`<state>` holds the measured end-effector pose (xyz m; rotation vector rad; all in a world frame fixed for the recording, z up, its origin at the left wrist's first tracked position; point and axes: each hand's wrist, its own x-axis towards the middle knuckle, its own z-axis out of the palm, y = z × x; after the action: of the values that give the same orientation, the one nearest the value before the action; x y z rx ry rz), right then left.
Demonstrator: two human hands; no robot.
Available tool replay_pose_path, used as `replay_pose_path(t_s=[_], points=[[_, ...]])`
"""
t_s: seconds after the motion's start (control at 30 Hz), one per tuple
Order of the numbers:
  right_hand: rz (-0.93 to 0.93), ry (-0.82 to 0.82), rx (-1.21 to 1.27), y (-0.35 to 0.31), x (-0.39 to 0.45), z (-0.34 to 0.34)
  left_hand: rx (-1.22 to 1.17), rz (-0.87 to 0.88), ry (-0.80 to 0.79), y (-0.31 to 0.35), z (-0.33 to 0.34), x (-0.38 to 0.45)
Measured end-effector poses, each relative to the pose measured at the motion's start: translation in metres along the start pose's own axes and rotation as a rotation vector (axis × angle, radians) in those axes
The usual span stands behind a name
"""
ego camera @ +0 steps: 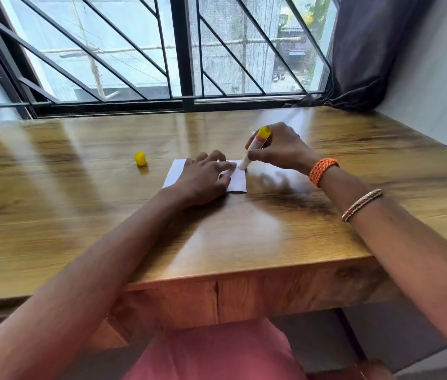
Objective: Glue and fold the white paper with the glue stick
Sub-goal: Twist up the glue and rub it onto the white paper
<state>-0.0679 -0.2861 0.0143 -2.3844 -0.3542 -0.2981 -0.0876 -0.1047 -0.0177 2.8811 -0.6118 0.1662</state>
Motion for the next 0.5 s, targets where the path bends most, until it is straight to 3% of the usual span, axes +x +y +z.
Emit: replay_pose_path(t_s=[0.5], points=[[-0.032, -0.016, 0.055, -0.004, -0.020, 0.003, -0.073, 0.030, 0.034, -0.009, 0.007, -0.004]])
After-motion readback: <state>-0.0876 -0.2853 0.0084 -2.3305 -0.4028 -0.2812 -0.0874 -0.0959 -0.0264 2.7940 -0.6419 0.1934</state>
